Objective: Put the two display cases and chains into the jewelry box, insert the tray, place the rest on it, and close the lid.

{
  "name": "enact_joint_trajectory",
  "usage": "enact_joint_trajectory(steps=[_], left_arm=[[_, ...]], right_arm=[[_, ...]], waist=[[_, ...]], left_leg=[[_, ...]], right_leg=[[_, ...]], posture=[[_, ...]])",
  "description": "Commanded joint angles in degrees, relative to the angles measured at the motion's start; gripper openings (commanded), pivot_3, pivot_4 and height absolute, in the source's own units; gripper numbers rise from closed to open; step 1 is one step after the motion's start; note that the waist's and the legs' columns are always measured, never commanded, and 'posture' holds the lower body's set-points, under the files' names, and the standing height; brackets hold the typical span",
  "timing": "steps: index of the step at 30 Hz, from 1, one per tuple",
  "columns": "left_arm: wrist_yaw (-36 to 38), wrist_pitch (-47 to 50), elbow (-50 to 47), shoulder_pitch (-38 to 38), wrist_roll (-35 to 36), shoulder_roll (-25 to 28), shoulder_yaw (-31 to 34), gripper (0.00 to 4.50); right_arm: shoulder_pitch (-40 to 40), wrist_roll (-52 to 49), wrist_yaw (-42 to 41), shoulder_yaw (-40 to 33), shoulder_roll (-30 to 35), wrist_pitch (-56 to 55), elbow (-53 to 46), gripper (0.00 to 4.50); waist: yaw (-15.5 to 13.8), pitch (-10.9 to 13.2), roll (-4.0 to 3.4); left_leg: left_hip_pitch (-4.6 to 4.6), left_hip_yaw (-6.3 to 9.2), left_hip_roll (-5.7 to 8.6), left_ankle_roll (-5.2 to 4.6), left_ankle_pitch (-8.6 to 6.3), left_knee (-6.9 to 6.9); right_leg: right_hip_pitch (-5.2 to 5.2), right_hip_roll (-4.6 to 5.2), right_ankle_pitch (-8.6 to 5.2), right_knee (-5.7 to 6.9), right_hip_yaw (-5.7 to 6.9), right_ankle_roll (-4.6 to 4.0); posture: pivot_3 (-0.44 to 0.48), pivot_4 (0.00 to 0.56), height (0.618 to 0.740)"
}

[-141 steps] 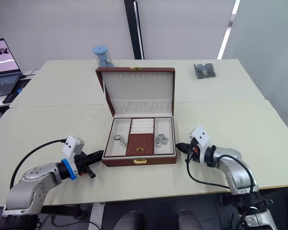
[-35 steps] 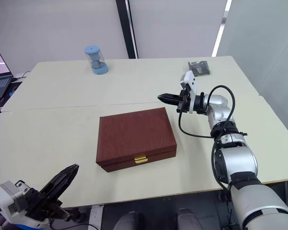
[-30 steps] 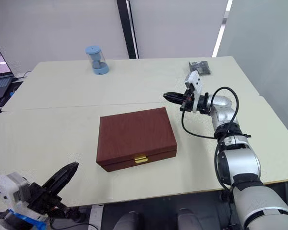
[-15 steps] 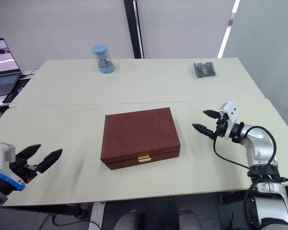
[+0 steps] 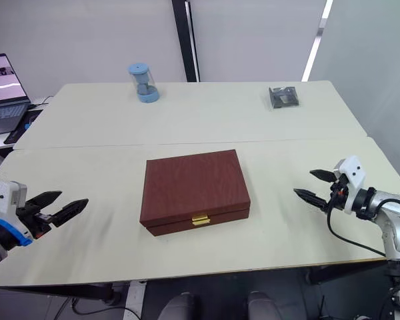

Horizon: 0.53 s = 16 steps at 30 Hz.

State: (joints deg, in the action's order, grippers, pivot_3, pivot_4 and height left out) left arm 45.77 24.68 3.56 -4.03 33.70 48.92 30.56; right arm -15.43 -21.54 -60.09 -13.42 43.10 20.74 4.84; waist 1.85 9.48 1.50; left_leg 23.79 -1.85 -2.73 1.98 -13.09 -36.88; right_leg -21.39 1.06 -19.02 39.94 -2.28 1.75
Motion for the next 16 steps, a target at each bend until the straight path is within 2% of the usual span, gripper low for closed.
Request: enact_joint_trajectory(steps=[1,16], left_arm=[[1.1,0.32,-1.16,-0.04,-0.97,1.07,0.18,4.47],[1.7,1.51,-0.76,1.34,-2.73,0.61,0.23,4.47]], right_arm=[[1.27,-1.06,0.25,-2.43,1.71,-0.71,-1.52,4.5],[3.41,-0.79,-0.11,-3.11,4.56,-3.17,1.74,4.5]], waist=[[-0.02,0.0,0.0],[-0.06,0.0,0.0]], left_leg=[[0.0,-0.01,0.01,0.0,0.0,0.01],[0.02,-0.01,0.01,0.0,0.0,0.01]], right_leg=[[0.0,0.0,0.0,-0.01,-0.01,0.0],[-0.01,0.0,0.0,-0.02,-0.01,0.0]], posture=[[0.0,0.15,0.74],[0.0,0.15,0.74]])
